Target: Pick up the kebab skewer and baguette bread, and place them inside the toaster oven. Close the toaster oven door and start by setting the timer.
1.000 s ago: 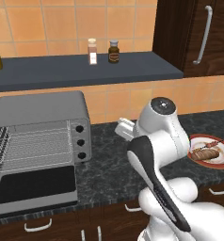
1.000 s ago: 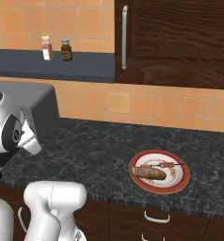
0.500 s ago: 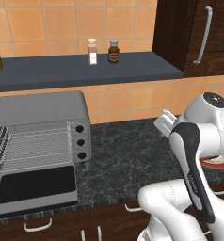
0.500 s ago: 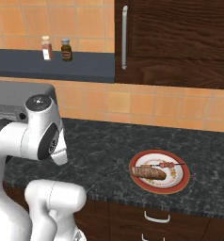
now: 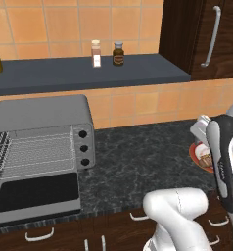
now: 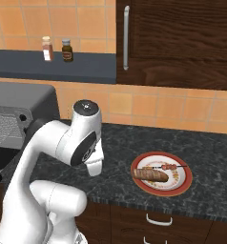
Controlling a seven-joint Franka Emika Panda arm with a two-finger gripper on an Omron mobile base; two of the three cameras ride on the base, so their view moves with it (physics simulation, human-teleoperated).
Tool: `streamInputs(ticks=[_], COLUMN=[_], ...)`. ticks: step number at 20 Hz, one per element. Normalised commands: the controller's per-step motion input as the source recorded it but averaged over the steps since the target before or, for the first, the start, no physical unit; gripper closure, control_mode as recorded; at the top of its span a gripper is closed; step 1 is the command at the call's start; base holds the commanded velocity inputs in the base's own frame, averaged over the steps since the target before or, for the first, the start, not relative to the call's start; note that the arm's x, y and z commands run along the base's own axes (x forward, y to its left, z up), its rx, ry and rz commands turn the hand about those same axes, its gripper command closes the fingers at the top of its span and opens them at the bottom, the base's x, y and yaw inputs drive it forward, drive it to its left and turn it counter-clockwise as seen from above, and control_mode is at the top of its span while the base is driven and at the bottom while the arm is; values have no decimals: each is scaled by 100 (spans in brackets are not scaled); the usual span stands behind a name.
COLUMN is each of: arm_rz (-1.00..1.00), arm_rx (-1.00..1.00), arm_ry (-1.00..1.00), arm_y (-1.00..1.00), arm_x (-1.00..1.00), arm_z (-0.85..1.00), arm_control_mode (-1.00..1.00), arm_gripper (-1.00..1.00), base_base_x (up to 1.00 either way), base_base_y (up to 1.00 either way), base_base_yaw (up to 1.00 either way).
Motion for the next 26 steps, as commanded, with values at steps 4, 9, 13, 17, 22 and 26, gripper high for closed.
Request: streamInputs(ticks=[4,9,13,17,22,26], arm_rz=[-4,-1,-1,-8,-16,-10], arm_rx=[0,0,0,0,0,0], arm_ry=[24,21,7,0,8,4], arm_y=[-61,-47,-36,-53,-66,-40], arm_x=[-1,-2,0,10,22,26], arm_z=[0,-19,-35,-30,-7,-16], arm_control_mode=[-100,-100,-100,-100,-100,-100], arm_gripper=[-100,-100,-100,-100,-100,-100], base_base_x=[0,0,0,0,0,0], base_base_y=[0,0,0,0,0,0], base_base_yaw=[0,0,0,0,0,0])
